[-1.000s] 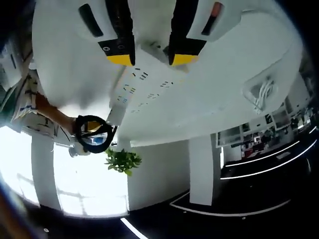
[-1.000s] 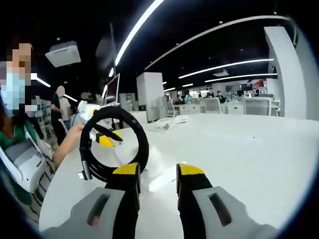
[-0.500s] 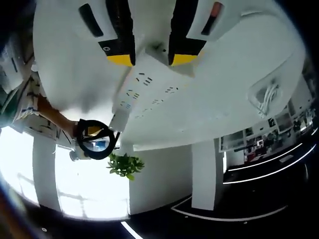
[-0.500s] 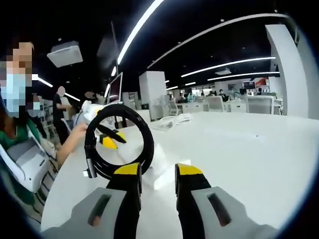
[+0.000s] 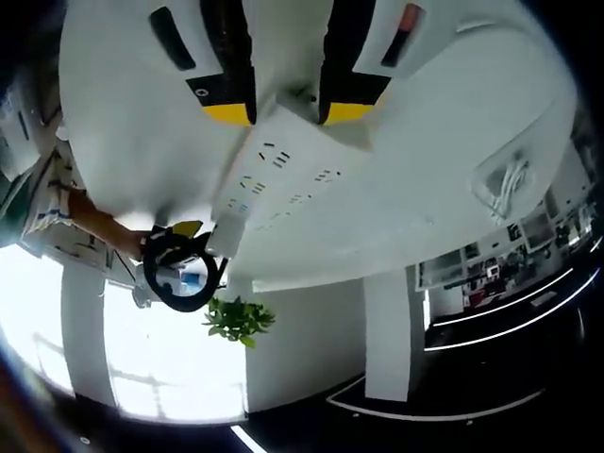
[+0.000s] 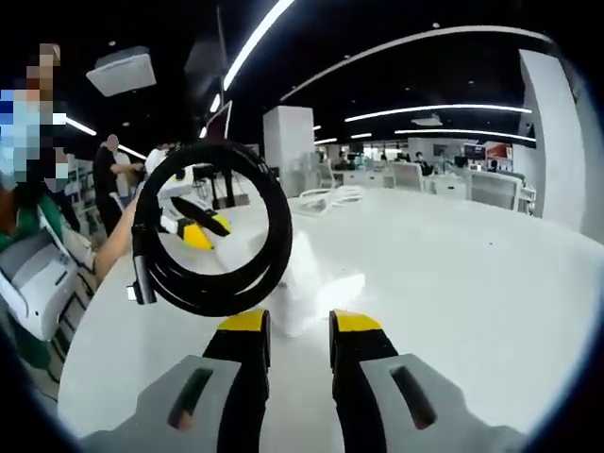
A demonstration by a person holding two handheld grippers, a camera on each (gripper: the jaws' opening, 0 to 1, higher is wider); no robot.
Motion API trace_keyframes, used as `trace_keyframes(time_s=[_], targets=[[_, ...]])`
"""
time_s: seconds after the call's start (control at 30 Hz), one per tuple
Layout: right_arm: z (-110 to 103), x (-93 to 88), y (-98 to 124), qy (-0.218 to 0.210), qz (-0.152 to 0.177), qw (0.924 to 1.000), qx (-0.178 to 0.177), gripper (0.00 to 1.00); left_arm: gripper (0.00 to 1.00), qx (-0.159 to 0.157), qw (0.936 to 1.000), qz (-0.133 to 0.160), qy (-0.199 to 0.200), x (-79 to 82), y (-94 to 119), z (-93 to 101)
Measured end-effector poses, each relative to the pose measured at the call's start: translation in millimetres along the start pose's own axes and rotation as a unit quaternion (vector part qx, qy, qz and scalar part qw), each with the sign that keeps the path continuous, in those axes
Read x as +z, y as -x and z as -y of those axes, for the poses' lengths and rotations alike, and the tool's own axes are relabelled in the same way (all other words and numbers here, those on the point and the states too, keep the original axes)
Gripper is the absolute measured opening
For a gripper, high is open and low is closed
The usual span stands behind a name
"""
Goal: Straighten the power strip on the desk, plug the charger into it
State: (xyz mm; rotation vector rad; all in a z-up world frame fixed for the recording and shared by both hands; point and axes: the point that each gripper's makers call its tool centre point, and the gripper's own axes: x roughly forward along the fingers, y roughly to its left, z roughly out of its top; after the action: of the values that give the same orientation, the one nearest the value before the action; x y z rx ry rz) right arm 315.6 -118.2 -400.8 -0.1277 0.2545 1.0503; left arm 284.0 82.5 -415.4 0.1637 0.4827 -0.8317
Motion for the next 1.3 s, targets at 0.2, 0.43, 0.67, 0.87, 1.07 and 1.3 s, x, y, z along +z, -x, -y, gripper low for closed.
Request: trace_keyframes(time_s=[0.2, 0.43, 0.67, 0.87, 1.07, 1.3], targets=[[-5.0, -2.3, -6.6, -0.009, 0.001, 0.9999, 0.012, 0.23, 0.26, 0.003, 1.0, 0.001, 0.004, 0.2, -1.1, -2.2], [-13.3, -2.1, -12.3, -0.007, 0.0, 0.9997, 0.022, 0.23, 0.28, -0.001, 0.9999, 0.0, 0.012, -1.5, -3.0, -2.2], [-12.6, -2.5, -12.3, -0.004, 0.0, 0.9998, 0.018, 0.23, 0.27, 0.008, 0.9999, -0.001, 0.009, -0.9, -4.5, -4.2], [-9.4, -2.7, -11.2, 0.0, -0.002, 0.9999, 0.011, 0.22, 0.27, 0.022, 0.9997, -0.004, -0.009, 0.2, -7.8, -5.0], [-7.1, -2.9, -11.1, 0.0, -0.003, 1.0, 0.004, 0.21, 0.27, 0.023, 0.9997, 0.005, 0.007, 2.5, -10.1, -7.1], [-5.9, -3.5, -11.2, 0.006, -0.004, 1.0, -0.006, 0.2, 0.28, 0.027, 0.9994, 0.014, 0.014, 4.8, -13.3, -9.5]])
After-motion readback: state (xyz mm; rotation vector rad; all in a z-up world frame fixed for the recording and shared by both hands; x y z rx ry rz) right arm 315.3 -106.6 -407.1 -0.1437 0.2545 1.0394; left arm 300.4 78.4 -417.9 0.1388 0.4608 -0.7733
